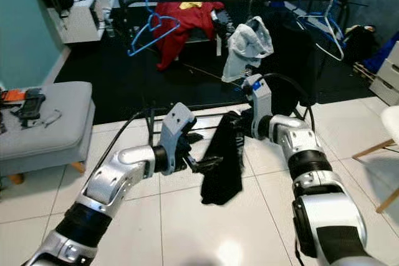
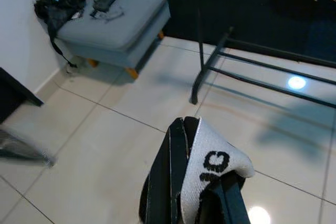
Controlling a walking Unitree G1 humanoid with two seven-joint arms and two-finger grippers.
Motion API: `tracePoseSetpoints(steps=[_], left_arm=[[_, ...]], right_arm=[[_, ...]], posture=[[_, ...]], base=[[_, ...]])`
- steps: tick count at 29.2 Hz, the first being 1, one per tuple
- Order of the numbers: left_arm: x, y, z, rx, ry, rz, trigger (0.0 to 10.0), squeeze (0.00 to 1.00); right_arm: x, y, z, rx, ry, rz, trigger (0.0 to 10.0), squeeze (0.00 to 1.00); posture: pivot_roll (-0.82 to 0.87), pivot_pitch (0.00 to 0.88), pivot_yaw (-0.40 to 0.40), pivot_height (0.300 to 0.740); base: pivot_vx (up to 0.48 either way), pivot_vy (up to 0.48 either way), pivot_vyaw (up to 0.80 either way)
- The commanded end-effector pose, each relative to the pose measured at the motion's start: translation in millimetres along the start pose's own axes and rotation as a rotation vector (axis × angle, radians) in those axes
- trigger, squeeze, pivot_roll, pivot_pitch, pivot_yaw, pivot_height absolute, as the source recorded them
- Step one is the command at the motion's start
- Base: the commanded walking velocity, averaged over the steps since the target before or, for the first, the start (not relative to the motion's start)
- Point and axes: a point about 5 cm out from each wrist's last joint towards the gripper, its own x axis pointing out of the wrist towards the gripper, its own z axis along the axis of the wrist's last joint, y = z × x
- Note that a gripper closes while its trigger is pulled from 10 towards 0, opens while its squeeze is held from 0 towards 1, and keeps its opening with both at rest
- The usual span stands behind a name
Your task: Hang hanger
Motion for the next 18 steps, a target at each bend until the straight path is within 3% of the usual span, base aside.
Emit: tracePoseSetpoints(steps=[1,7,11,16,18], left_arm=[[5.9,3.5,1,0.003,-0.012,0.077,10.0,0.0],[8.9,5.8,6,-0.06,-0.033,0.136,10.0,0.0],[13.4,-11.1,13,-0.159,-0.09,0.031,10.0,0.0],[19.3,-18.4,14,-0.206,-0.115,0.025,10.0,0.0],[22.8,-21.8,11,-0.246,-0.121,0.009,10.0,0.0]], right_arm=[[5.1,8.3,10,0.015,-0.025,0.042,0.0,0.0],[9.8,17.7,14,0.006,-0.025,0.076,0.0,0.0],[12.6,25.2,18,0.019,-0.026,0.097,0.0,0.0],[14.8,31.8,21,0.047,-0.024,0.118,0.0,0.0],[16.9,40.9,24,0.11,-0.026,0.176,0.0,0.0]], posture=[[-0.15,0.072,-0.03,0.74],[-0.15,0.07,-0.03,0.74],[-0.16,0.065,-0.034,0.74],[-0.16,0.061,-0.037,0.74],[-0.16,0.057,-0.041,0.74]], base=[[0.0,0.0,0.0],[0.0,0.0,0.0],[0.0,0.0,0.0],[0.0,0.0,0.0],[0.0,0.0,0.0]])
